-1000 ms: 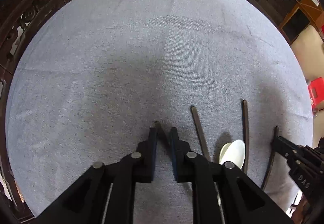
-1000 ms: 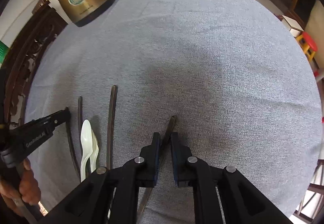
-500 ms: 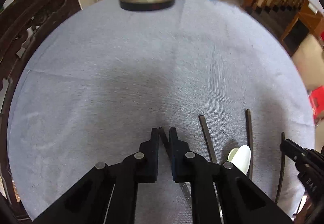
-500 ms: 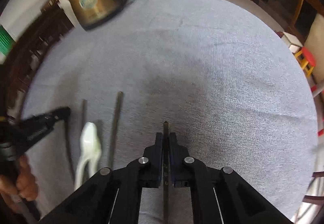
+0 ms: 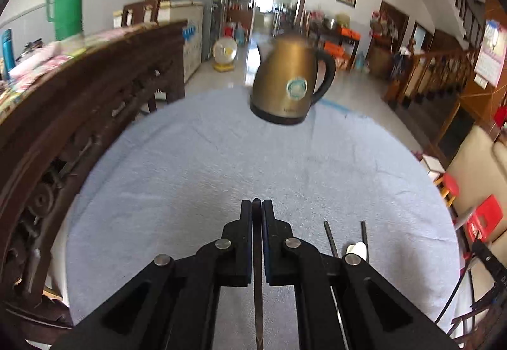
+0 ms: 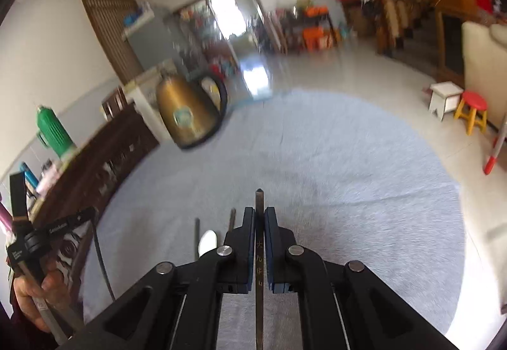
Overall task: Organize utensils
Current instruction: 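Lift the chopsticks with both tools and bring them toward the cup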
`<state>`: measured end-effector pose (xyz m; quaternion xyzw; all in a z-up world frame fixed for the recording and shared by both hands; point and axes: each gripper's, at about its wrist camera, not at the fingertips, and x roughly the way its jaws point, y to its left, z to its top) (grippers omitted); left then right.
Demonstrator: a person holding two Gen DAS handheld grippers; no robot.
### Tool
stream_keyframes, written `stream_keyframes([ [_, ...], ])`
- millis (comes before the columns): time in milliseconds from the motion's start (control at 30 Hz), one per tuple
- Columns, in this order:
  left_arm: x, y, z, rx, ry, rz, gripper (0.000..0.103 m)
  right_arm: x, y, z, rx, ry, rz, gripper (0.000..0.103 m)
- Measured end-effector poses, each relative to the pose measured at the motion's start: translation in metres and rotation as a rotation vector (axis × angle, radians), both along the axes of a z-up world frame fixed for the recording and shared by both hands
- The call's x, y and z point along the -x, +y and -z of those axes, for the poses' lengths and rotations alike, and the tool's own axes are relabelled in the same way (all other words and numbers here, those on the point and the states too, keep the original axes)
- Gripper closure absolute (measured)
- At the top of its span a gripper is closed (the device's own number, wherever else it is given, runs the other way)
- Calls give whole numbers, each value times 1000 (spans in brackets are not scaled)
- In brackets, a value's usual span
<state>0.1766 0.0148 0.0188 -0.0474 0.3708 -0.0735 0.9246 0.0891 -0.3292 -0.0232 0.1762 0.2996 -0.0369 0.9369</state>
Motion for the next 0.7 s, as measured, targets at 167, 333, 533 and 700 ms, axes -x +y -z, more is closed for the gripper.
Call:
stream_keyframes([
  [167,47,11,-13,35,-72,2,97,60,16,-38,74,-170,45,97],
  [333,102,22,-42,66,-175,-10,98,108,40,-67,124,-321,74,97],
  [533,153,25,-75,98,-297,-12,98,144,68,-95,163,-447,85,97],
  [700,188,22,-111,130,-402,19,98,169,88,-121,174,-568,90,97],
])
